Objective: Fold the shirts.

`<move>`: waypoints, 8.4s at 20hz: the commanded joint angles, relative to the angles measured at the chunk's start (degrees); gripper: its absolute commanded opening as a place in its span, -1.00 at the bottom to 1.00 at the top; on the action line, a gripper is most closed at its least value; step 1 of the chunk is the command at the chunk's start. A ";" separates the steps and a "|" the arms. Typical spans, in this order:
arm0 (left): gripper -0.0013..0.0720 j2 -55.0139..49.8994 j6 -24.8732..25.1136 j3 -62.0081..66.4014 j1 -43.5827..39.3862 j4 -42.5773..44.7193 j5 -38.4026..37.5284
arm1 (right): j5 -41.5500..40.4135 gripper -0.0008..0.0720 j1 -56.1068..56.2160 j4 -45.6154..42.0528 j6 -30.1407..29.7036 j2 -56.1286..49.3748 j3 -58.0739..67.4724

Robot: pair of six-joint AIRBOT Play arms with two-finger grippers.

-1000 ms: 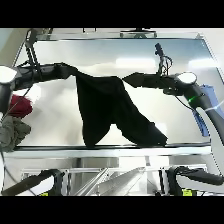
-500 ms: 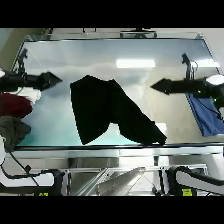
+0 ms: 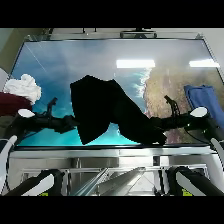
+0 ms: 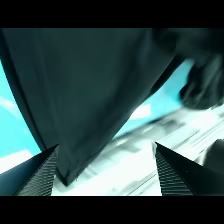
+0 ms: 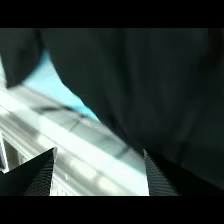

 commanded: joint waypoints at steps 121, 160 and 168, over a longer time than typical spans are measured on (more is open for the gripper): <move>-0.90 -5.35 5.46 52.02 1.86 -12.83 -8.50 | 0.11 -0.92 -16.96 18.58 -13.73 -0.85 37.59; 0.99 -20.39 -6.36 34.01 13.81 15.08 -15.74 | 3.26 0.31 -20.24 -5.64 -8.81 -26.08 40.19; 0.95 -13.99 -1.05 8.31 13.88 13.09 0.04 | 3.30 0.46 -20.68 -5.64 -9.62 -26.08 38.27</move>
